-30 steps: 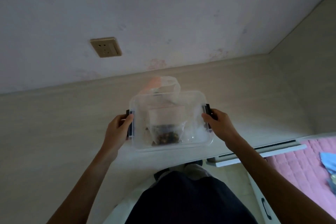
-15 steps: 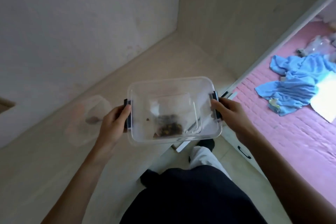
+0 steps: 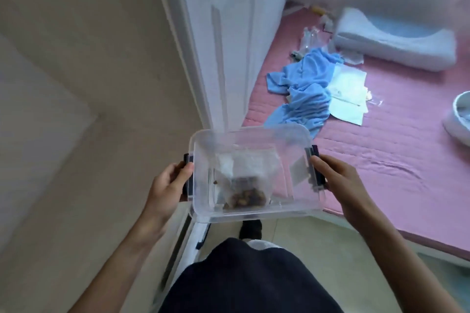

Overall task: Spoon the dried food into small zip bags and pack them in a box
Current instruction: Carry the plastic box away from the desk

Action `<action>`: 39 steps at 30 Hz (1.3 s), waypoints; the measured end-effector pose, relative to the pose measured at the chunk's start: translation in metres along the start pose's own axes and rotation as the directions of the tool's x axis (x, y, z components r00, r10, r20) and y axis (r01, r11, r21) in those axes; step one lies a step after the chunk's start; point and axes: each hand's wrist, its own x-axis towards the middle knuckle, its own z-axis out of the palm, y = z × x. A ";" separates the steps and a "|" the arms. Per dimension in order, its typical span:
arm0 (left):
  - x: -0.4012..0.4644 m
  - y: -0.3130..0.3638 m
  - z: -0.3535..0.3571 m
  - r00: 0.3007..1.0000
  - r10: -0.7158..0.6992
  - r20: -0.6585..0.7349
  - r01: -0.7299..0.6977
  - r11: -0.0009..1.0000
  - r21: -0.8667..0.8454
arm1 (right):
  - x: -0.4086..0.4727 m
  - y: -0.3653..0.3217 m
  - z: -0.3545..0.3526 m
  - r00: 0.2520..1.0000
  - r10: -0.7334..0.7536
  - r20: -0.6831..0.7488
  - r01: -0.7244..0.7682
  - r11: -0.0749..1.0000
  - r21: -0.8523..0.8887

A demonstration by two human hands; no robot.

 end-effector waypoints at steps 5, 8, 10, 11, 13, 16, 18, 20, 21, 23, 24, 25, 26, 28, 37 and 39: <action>0.045 0.036 0.090 0.970 0.026 0.243 -0.053 0.993 0.101 | -0.013 0.021 -0.072 0.958 0.075 -0.275 -0.043 0.992 0.120; 0.068 0.050 0.144 0.921 0.007 0.389 -0.084 0.980 0.182 | -0.033 0.037 -0.101 0.895 0.142 -0.424 -0.061 0.978 0.199; 0.083 0.058 0.180 0.878 -0.007 0.478 -0.116 0.967 0.228 | -0.048 0.046 -0.112 0.837 0.192 -0.513 -0.057 0.962 0.267; 0.089 0.062 0.198 0.852 -0.015 0.524 -0.134 0.960 0.245 | -0.057 0.050 -0.116 0.805 0.217 -0.552 -0.051 0.953 0.300; 0.098 0.069 0.236 0.781 -0.032 0.623 -0.177 0.946 0.270 | -0.076 0.056 -0.118 0.735 0.273 -0.621 -0.035 0.930 0.366; 0.102 0.076 0.293 0.672 -0.069 0.737 -0.252 0.915 0.316 | -0.108 0.066 -0.114 0.592 0.364 -0.719 -0.010 0.896 0.445; 0.098 0.078 0.330 0.582 -0.098 0.807 -0.310 0.891 0.331 | -0.128 0.071 -0.107 0.490 0.421 -0.763 0.025 0.868 0.496; 0.087 0.077 0.365 0.499 -0.131 0.857 -0.361 0.867 0.343 | -0.145 0.075 -0.101 0.391 0.474 -0.789 0.063 0.842 0.537; 0.079 0.076 0.381 0.459 -0.147 0.876 -0.382 0.858 0.345 | -0.154 0.077 -0.099 0.340 0.495 -0.800 0.087 0.830 0.550; 0.059 0.071 0.411 0.376 -0.190 0.907 -0.411 0.843 0.347 | -0.171 0.083 -0.099 0.236 0.535 -0.811 0.136 0.809 0.572; 0.048 0.068 0.425 0.337 -0.217 0.916 -0.429 0.831 0.355 | -0.180 0.086 -0.100 0.189 0.554 -0.811 0.154 0.799 0.582; 0.036 0.064 0.438 0.300 -0.242 0.923 -0.450 0.817 0.361 | -0.190 0.091 -0.103 0.146 0.569 -0.809 0.168 0.792 0.587; 0.024 0.060 0.451 0.263 -0.259 0.929 -0.473 0.805 0.358 | -0.199 0.097 -0.106 0.111 0.580 -0.807 0.181 0.786 0.591; -0.002 0.050 0.474 0.191 -0.278 0.941 -0.516 0.788 0.337 | -0.218 0.111 -0.115 0.056 0.605 -0.794 0.203 0.772 0.602; -0.099 0.019 0.556 0.169 -0.273 0.947 -0.567 0.759 0.320 | -0.275 0.157 -0.202 0.060 0.595 -0.802 0.186 0.782 0.595; -0.114 0.016 0.574 0.186 -0.273 0.944 -0.571 0.752 0.330 | -0.281 0.162 -0.226 0.061 0.587 -0.807 0.143 0.795 0.589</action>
